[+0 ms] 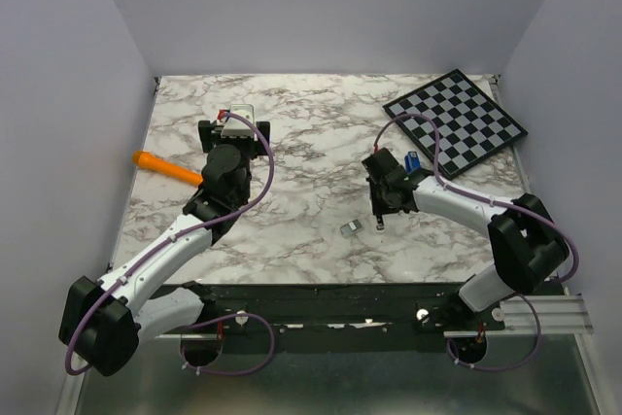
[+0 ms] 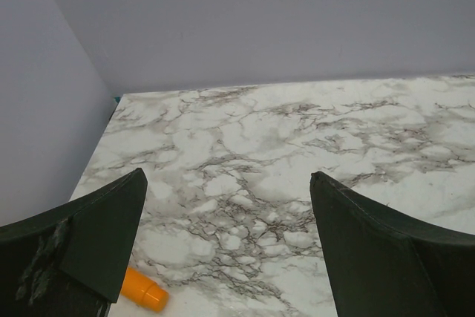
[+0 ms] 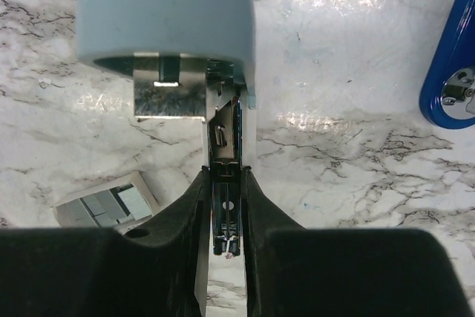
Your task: Load the staples into the stapler
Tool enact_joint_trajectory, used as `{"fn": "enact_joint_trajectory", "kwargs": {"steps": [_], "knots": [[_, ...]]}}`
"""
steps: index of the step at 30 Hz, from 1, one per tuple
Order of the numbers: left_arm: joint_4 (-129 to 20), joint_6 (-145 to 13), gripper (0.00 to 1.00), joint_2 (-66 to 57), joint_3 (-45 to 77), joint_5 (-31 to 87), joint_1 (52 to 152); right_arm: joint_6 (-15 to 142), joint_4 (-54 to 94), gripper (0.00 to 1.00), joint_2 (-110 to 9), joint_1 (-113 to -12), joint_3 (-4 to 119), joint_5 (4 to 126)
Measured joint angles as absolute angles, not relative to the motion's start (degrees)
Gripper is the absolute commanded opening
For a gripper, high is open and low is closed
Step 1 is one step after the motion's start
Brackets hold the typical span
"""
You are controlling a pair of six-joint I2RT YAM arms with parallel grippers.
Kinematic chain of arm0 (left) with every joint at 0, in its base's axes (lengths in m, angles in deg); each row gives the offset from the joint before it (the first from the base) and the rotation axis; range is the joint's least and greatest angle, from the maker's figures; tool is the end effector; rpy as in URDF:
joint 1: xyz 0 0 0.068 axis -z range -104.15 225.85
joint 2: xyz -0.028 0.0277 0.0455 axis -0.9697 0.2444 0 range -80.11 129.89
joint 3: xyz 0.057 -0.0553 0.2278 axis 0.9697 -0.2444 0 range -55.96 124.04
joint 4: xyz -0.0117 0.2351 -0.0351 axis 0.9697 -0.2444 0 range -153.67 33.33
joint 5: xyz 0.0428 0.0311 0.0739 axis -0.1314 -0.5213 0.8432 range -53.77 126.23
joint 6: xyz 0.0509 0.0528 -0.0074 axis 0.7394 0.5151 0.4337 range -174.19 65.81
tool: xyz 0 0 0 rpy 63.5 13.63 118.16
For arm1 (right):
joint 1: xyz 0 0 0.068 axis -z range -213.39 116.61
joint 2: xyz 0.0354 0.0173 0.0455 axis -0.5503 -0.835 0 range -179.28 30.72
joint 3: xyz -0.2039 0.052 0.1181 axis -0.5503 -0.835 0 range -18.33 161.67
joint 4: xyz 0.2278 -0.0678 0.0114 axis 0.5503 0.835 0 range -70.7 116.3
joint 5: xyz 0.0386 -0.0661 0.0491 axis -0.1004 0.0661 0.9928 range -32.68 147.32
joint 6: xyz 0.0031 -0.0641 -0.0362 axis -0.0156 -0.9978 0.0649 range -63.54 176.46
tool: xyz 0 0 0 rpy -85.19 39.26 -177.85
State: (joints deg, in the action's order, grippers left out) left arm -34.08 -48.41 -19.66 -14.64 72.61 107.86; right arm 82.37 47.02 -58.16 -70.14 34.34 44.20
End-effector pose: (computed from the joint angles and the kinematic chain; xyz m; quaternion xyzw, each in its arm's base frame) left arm 0.2371 -0.1051 0.3069 -0.0042 0.6897 0.0514 0.7223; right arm 0.2384 0.1605 0.1430 -0.0658 0.9660 0.0214 0.2492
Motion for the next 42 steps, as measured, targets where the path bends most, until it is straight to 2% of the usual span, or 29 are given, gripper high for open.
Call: {"fn": "enact_joint_trajectory", "kwargs": {"steps": [2,9,11,25,32,36,40,42], "knots": [[-34.1,-48.4,0.99,-19.6,-14.6,72.6,108.0,82.6,47.0,0.28,-57.8,-70.1,34.0,44.7],[-34.1,-48.4,0.99,-19.6,-14.6,72.6,108.4,83.0,48.3,0.53,-57.4,-70.1,32.7,45.8],[-34.1,-48.4,0.99,-19.6,-14.6,72.6,108.5,83.0,49.4,0.54,-57.2,-70.1,32.6,46.2],[-34.0,-48.4,0.99,-19.6,-14.6,72.6,109.0,80.4,55.2,0.54,-49.1,-74.6,38.9,47.0],[-34.0,-48.4,0.99,-19.6,-14.6,72.7,109.0,78.5,54.8,0.53,-52.8,-79.1,41.7,48.8],[-34.0,-48.4,0.99,-19.6,-14.6,72.7,109.0,77.8,55.2,0.49,-58.7,-81.6,44.4,48.6],[-34.0,-48.2,0.99,-19.6,-14.6,72.7,109.0,77.4,56.2,0.39,-62.0,-82.7,45.7,47.6],[-34.0,-48.1,0.99,-19.6,-14.6,72.7,109.0,77.3,56.6,0.39,-63.1,-83.0,46.4,47.3]]}}
